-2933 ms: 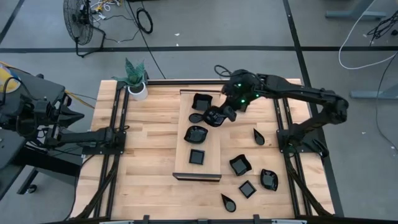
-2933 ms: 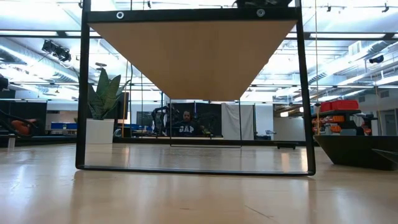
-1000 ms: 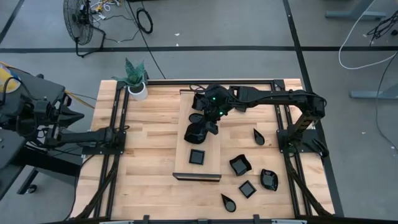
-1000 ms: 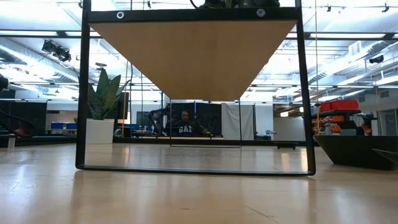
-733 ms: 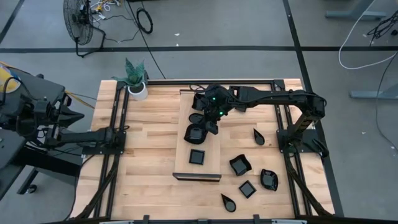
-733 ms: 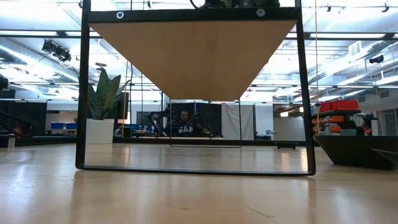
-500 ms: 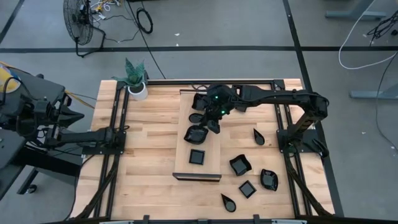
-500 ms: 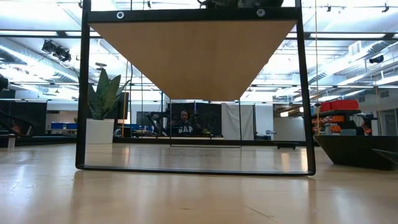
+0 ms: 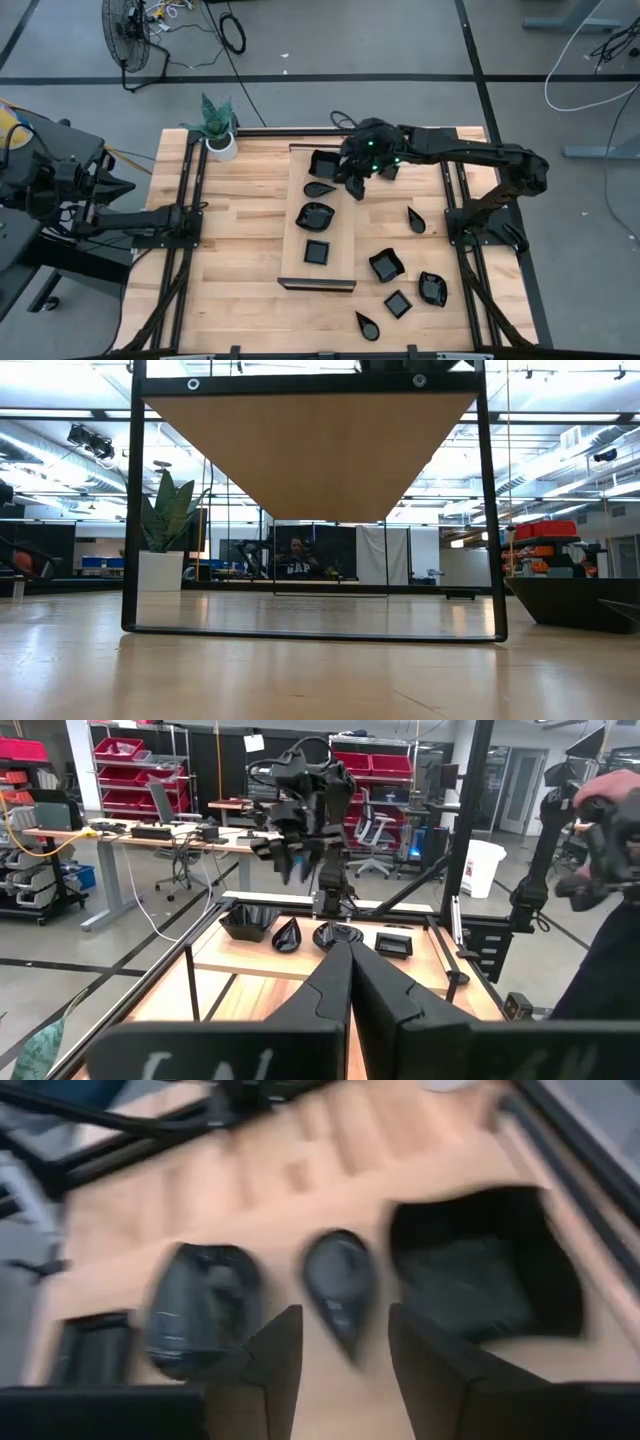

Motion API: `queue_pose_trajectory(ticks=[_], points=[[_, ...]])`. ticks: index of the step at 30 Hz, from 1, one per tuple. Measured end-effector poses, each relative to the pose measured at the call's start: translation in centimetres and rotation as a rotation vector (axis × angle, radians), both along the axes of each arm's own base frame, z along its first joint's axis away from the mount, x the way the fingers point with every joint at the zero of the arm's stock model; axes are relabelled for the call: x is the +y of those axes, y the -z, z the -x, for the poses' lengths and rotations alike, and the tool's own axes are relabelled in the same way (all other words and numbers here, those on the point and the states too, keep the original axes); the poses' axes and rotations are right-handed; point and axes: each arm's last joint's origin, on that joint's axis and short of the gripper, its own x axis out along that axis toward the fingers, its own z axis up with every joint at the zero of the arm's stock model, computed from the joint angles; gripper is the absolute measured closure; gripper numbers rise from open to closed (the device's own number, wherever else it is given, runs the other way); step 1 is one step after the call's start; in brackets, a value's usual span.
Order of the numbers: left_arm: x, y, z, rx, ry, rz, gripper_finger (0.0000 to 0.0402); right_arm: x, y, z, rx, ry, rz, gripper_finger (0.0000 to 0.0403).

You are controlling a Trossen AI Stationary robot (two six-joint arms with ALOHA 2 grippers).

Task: Pick & Place Mini shaped plates
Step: Stack the square plate on top of the square plate on the shelf

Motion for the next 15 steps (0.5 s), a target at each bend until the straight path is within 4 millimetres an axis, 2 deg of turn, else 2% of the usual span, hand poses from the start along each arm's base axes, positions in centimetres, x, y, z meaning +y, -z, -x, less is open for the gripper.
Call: queue_pose_trajectory(ticks=[5,15], points=[[0.0,0.0,0.0,0.0,0.0,0.0,0.0387,-1.3,0.9,2.5,0.04,0.165,-0.003,0.025],[0.0,0.0,0.0,0.0,0.0,0.0,0.0387,-3.1,3.4,9.0,0.072,0.615,-0.083,0.025]])
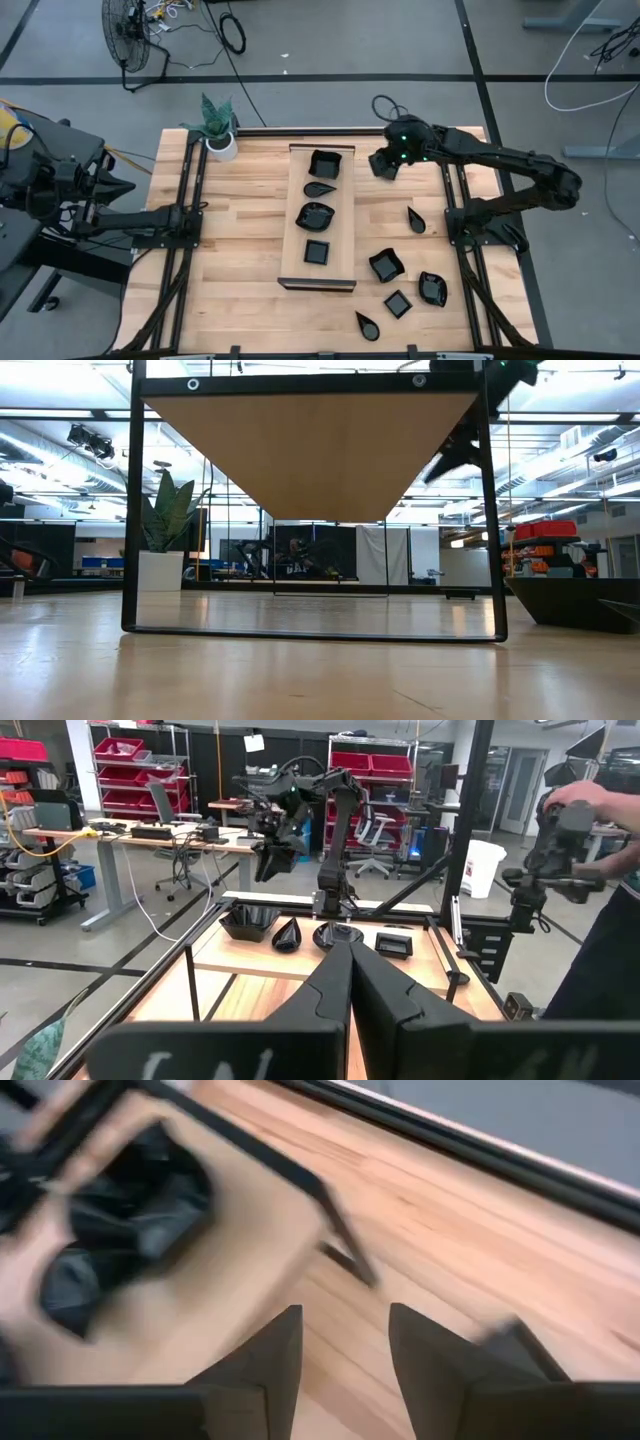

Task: Pick & Place Mini shaped plates
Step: Stack the square plate on top of the square plate on the shelf

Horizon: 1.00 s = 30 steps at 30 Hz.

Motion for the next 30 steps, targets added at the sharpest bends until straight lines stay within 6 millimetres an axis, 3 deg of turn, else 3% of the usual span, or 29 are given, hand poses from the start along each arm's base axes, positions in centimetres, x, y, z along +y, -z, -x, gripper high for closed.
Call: queue_pose_trajectory(ticks=[15,25,30], points=[[0.0,0.0,0.0,0.001,0.0,0.0,0.0387,-3.1,5.6,4.5,0.113,0.402,-0.223,0.025],[0.0,0.0,0.0,0.0,0.0,0.0,0.0387,-3.1,8.7,5.9,0.129,0.558,-0.366,0.025],[0.0,0.0,0.0,0.0,0.0,-0.001,0.0387,-3.0,9.8,6.4,0.158,0.64,-0.337,0.025]])
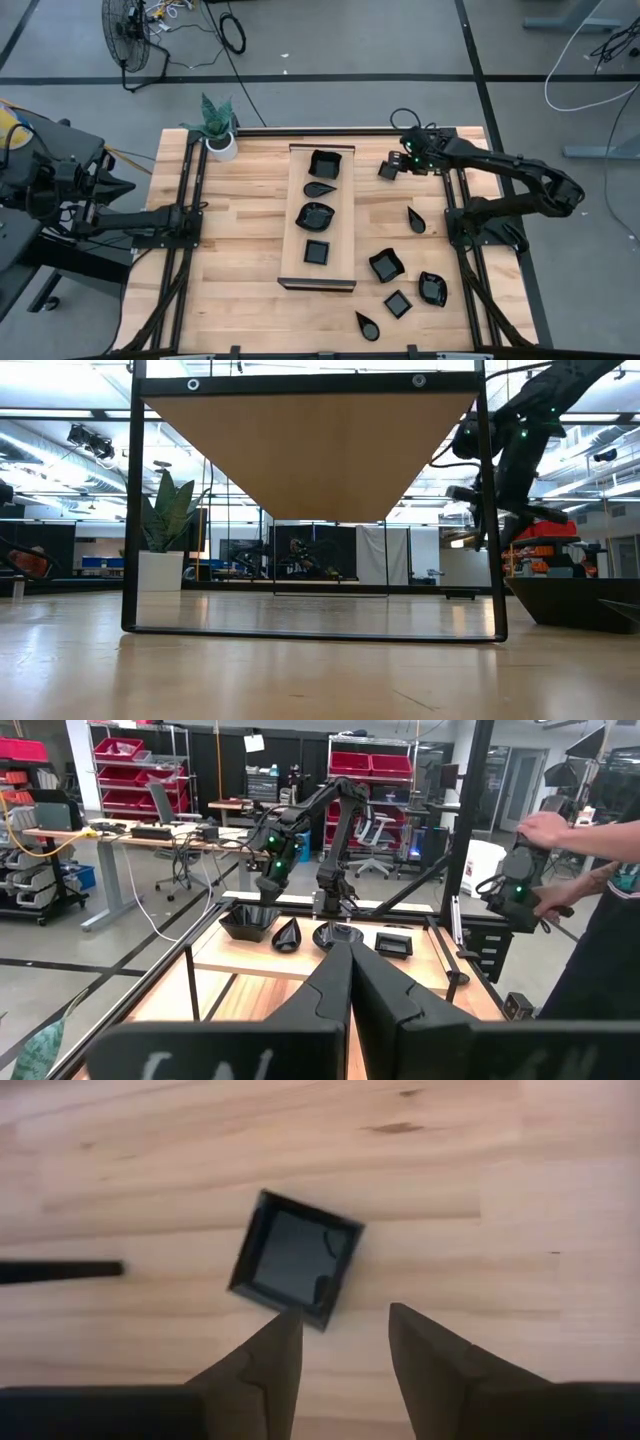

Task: Pick & Place Mini shaped plates
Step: Stack the square plate on top of the square plate on the shelf

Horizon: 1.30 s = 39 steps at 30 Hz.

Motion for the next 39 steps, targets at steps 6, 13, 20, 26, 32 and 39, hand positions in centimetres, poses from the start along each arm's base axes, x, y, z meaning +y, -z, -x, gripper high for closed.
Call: queue_pose_trajectory(ticks=[6,13,20,26,32,39], points=[[0.0,0.0,0.0,0.0,0.0,0.001,0.0387,0.1,1.3,0.2,-0.015,0.05,0.004,0.025],[0.0,0.0,0.0,0.0,0.0,0.001,0.0387,-0.2,2.9,-0.2,-0.075,0.07,0.038,0.025],[0.0,0.0,0.0,0.0,0.0,0.0,0.0387,-0.4,4.3,-0.5,-0.03,0.077,0.001,0.025],[0.0,0.0,0.0,0.0,0.0,0.001,0.0387,-0.9,5.4,-1.0,-0.007,0.071,-0.012,0.025],[0.0,0.0,0.0,0.0,0.0,0.0,0.0387,-1.3,6.2,-1.4,0.016,0.071,0.007,0.025],[0.0,0.0,0.0,0.0,0.0,0.0,0.0387,-1.6,6.8,-1.7,0.027,0.078,0.019,0.025]])
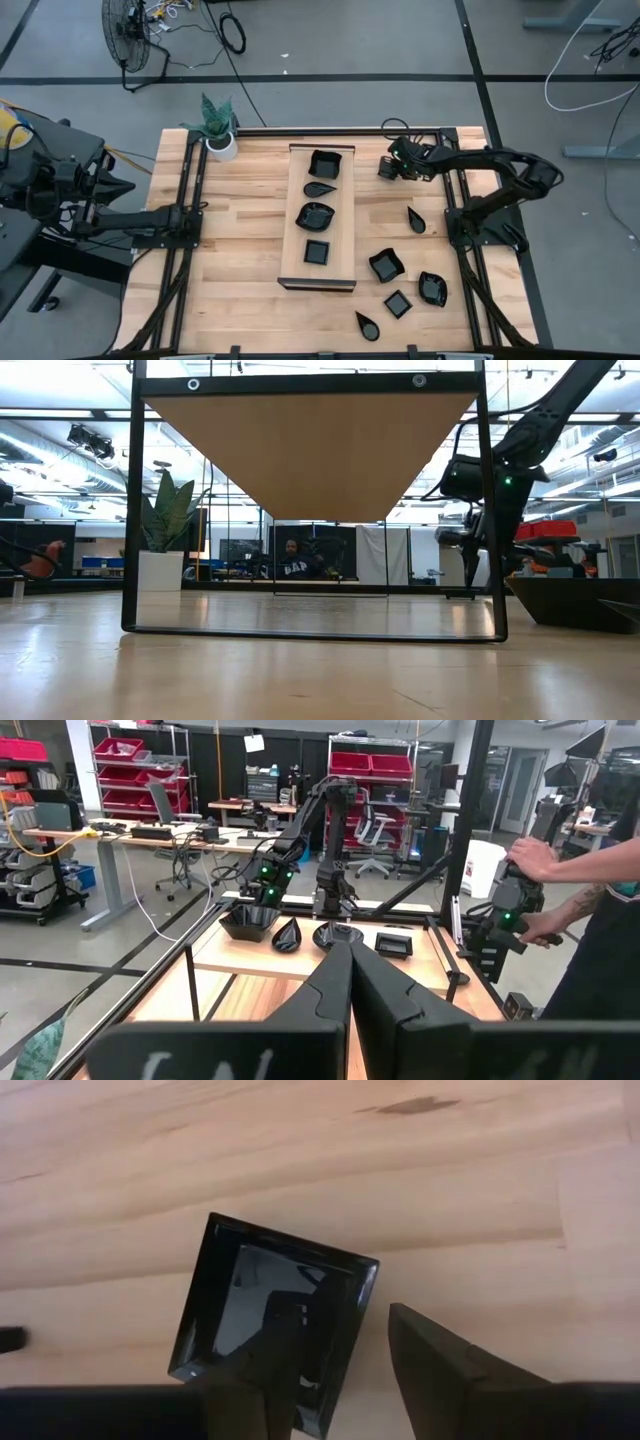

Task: Pick & Place Mini shaped plates
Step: Stack the square plate on top of the square plate on the shelf

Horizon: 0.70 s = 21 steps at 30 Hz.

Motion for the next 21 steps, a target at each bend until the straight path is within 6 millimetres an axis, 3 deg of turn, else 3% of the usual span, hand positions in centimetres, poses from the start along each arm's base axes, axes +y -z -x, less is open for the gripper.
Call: queue_pose_trajectory(ticks=[4,21], points=[[0.0,0.01,-0.01,0.001,0.0,0.0,0.0387,-0.1,0.12,-0.11,-0.005,0.001,0.004,0.0263],[0.0,0.01,0.0,0.0,0.0,0.001,0.0387,-0.1,0.11,-0.12,-0.008,0.007,0.003,0.0385]])
